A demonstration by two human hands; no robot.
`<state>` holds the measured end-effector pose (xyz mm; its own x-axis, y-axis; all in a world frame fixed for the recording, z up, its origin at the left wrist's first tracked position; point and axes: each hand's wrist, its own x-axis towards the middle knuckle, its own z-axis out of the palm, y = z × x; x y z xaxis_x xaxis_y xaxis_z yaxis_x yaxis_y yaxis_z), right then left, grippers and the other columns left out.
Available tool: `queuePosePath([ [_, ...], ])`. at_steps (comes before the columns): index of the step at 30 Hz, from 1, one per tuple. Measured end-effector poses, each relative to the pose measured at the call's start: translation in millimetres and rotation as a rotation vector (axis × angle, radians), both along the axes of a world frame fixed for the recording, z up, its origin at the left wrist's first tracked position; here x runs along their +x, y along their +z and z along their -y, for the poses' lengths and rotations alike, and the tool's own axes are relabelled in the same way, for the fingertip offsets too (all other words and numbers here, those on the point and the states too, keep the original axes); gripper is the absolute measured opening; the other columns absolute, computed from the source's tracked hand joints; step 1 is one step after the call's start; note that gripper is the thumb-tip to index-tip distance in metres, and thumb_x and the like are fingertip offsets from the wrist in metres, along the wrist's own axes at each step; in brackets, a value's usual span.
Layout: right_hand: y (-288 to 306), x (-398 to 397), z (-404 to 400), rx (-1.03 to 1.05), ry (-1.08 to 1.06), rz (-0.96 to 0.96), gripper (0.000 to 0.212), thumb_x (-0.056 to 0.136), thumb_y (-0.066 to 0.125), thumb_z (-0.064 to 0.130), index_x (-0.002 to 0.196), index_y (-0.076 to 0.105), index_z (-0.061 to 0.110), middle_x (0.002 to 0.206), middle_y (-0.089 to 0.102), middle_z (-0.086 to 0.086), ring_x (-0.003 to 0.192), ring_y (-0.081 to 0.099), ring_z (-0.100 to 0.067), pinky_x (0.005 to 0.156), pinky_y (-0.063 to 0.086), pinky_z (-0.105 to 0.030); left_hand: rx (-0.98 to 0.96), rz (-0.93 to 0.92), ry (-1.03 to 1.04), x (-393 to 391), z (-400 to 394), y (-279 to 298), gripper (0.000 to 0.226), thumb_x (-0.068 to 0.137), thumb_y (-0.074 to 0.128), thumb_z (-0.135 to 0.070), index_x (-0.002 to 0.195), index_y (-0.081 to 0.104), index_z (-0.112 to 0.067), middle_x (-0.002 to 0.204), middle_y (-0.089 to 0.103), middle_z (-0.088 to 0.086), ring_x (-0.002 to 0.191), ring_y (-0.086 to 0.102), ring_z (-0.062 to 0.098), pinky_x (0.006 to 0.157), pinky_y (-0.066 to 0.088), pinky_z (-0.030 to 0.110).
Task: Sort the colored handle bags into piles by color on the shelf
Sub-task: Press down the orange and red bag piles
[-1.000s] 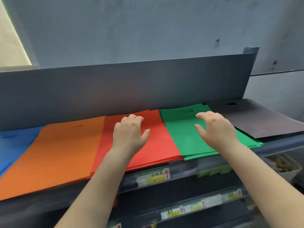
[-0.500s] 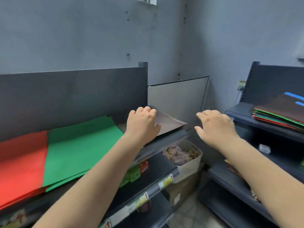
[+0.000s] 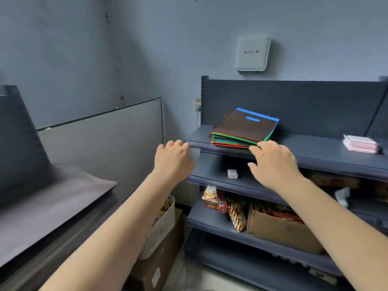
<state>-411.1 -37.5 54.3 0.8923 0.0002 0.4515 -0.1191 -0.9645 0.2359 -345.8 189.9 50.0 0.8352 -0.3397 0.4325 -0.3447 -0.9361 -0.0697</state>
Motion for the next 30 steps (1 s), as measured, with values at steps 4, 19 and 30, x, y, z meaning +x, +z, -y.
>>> queuePosePath([
  [4,-4.5,37.2,49.9,-0.008,-0.096,-0.011,0.044,0.095,0.044,0.043,0.133,0.046,0.021,0.134,0.05,0.0,0.125,0.042,-0.02,0.101,0.035,-0.034,0.015,-0.016,-0.075,65.1,54.6,-8.5,0.039,0.092,0.045,-0.042,0.123,0.051,-0.019,0.122,0.054,0.0,0.116,0.048,0.023,0.091,0.035,0.035],
  [19,-44.1,232.3,168.7,0.359,-0.212,-0.128,0.033,0.098,0.04,0.041,0.113,0.056,0.015,0.112,0.058,-0.001,0.104,0.052,-0.022,0.083,0.044,-0.033,0.028,-0.149,-0.219,303.4,191.6,-49.8,0.04,0.097,0.038,-0.047,0.119,0.051,-0.016,0.122,0.056,0.001,0.116,0.049,0.024,0.091,0.036,0.034],
  [30,-66.9,308.3,220.3,0.801,-0.513,-0.108,0.051,0.091,0.051,0.053,0.059,0.042,0.013,0.062,0.046,0.0,0.067,0.05,-0.021,0.058,0.037,-0.028,-0.062,-0.182,-0.412,358.5,230.9,-81.6,0.042,0.097,0.036,-0.049,0.116,0.058,-0.019,0.118,0.062,-0.001,0.117,0.051,0.021,0.093,0.035,0.031],
])
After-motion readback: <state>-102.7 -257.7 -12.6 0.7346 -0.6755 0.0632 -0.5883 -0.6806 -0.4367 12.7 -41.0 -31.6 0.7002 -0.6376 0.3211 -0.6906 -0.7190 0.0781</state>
